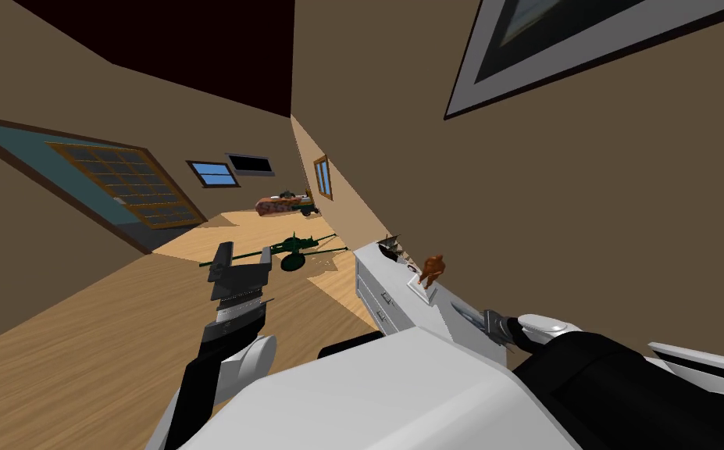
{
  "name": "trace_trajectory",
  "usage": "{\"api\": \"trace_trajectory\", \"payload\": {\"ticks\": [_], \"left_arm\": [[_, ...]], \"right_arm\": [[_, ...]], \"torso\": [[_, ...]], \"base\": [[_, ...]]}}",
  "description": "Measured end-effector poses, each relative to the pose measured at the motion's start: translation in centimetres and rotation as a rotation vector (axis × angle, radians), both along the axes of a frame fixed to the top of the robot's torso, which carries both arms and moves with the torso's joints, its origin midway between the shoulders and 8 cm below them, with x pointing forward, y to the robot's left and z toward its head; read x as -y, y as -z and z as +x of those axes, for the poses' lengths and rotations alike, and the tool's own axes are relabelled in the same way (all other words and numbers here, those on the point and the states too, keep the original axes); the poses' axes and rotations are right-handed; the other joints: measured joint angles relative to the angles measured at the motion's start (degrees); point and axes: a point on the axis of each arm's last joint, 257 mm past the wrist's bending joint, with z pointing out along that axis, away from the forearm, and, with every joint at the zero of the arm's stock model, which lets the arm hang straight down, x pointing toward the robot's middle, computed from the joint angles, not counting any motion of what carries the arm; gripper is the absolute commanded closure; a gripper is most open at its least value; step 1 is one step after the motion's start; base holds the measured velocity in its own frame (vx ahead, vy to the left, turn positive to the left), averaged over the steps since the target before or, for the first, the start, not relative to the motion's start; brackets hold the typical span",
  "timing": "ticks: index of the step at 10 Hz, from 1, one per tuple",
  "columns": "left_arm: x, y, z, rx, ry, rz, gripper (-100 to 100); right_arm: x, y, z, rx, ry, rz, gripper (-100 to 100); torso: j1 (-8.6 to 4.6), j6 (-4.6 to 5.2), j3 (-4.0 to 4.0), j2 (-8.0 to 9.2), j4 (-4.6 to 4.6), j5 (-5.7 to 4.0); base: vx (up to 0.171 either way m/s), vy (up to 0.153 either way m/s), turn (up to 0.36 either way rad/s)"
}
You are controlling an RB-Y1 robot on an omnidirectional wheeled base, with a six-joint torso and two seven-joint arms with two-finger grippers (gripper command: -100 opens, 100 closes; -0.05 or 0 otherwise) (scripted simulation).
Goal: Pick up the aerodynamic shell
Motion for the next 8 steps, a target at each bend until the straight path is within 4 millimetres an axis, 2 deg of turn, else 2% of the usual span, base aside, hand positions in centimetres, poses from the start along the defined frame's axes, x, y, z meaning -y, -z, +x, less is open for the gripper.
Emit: {"api": "trace_trajectory", "payload": {"ticks": [3,4,5,7,8], "left_arm": [[0.0,0.0,0.0,0.0,0.0,0.0,0],[0.0,0.0,0.0,0.0,0.0,0.0,0],[0.0,0.0,0.0,0.0,0.0,0.0,0],[0.0,0.0,0.0,0.0,0.0,0.0,0],[0.0,0.0,0.0,0.0,0.0,0.0,0]], "right_arm": [[0.0,0.0,0.0,0.002,0.003,0.001,100],[0.0,0.0,0.0,0.002,0.003,0.001,0],[0.0,0.0,0.0,0.002,0.003,0.001,100],[0.4,-1.2,0.6,0.002,-0.009,-0.004,100],[0.4,-1.2,0.5,0.001,-0.009,-0.003,0]], "torso": [[0.1,-0.03,0.0,0.02,-0.02,0.02],[0.11,-0.03,0.01,0.02,-0.01,0.04],[0.12,-0.03,0.01,0.03,-0.01,0.04],[0.4,0.03,0.05,0.11,0.0,0.14],[0.33,-0.03,0.05,0.09,0.01,0.11]], "base": [[0.0,0.0,0.0],[0.0,0.0,0.0],[-0.007,0.034,-0.059],[-0.01,0.047,-0.074],[-0.002,0.006,0.001]]}}
